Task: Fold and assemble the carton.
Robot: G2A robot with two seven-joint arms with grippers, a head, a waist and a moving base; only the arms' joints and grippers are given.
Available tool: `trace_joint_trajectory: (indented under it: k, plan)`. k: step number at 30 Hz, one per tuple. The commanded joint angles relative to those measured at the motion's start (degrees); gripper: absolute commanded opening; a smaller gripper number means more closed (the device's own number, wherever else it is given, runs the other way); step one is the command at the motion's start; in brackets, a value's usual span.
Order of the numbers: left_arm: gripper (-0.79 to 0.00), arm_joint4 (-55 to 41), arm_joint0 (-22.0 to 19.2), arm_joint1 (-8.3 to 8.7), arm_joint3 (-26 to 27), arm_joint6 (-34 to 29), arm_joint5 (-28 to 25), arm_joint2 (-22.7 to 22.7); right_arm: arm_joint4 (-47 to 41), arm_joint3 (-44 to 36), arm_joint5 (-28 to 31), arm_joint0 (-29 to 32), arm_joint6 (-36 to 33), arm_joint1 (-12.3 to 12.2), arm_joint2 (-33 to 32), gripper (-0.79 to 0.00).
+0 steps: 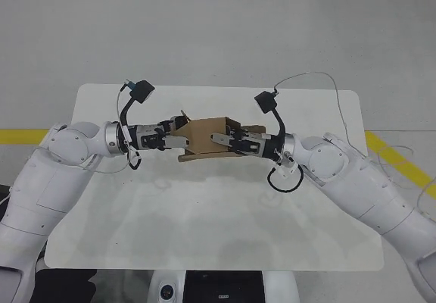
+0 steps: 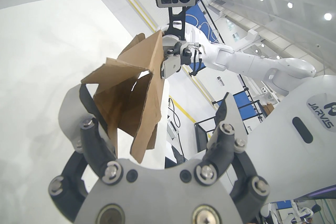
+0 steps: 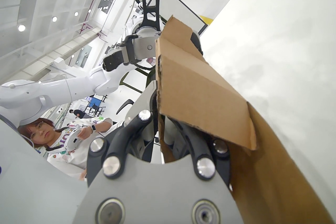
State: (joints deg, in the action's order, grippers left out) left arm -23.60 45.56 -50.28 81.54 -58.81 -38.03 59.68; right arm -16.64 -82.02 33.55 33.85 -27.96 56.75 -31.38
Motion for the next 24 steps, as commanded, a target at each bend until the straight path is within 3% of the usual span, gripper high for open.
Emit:
trace_joint_trajectory:
  k: [1,12,24]
  plan:
    - [0.0,-0.2,0.2,0.0,-0.1,0.0,0.2,0.3,1.0,-1.1,-1.2,1.7,0.3,-0.5,-1.4,-0.785]
    - [0.0,-2.7,0.7,-0.48,0.5,-2.6,1.8,-0.2,3.3,-4.0,-2.0,7.8,-0.2,-2.0,-7.9,-0.785]
    - [0.0,-5.3,0.7,-0.91,0.7,-4.9,2.7,0.2,5.2,-5.4,-3.8,10.7,-1.6,-1.8,-11.4,-0.785]
